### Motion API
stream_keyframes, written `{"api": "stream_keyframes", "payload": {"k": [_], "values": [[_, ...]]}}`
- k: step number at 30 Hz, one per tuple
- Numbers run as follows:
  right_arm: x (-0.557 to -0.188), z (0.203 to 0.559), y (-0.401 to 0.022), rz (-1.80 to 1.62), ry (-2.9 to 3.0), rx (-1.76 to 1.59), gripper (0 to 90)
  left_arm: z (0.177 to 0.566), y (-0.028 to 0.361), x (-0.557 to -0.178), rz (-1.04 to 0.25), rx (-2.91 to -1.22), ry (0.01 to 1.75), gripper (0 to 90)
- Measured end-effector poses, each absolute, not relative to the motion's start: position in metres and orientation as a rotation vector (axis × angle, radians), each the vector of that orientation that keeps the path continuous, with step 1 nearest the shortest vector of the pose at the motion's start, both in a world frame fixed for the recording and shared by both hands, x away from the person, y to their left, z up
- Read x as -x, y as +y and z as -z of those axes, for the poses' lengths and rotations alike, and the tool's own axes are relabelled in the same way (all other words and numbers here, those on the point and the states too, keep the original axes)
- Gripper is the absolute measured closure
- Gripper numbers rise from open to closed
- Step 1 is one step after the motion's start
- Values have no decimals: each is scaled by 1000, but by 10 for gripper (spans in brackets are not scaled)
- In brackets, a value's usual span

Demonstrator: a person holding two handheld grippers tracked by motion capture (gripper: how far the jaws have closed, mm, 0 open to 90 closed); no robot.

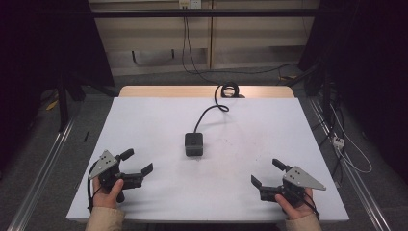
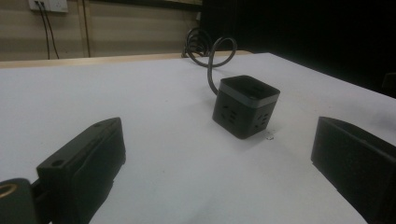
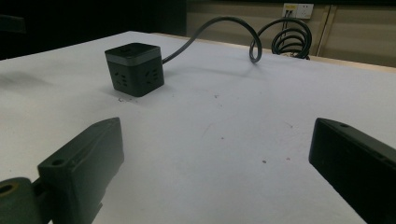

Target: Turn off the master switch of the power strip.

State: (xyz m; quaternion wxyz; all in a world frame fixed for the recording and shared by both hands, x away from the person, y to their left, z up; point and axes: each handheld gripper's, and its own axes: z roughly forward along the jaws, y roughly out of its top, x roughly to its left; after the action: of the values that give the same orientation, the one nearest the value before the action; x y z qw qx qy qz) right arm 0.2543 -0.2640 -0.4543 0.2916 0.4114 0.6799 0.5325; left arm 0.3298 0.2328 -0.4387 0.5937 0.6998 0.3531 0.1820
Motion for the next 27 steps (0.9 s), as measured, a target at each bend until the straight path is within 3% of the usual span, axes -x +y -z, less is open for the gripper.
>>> {"api": "stream_keyframes", "payload": {"k": [27], "values": [[-254, 452, -265, -1422, 1800, -1084, 30, 431, 212, -345, -397, -1609, 782, 28]]}}
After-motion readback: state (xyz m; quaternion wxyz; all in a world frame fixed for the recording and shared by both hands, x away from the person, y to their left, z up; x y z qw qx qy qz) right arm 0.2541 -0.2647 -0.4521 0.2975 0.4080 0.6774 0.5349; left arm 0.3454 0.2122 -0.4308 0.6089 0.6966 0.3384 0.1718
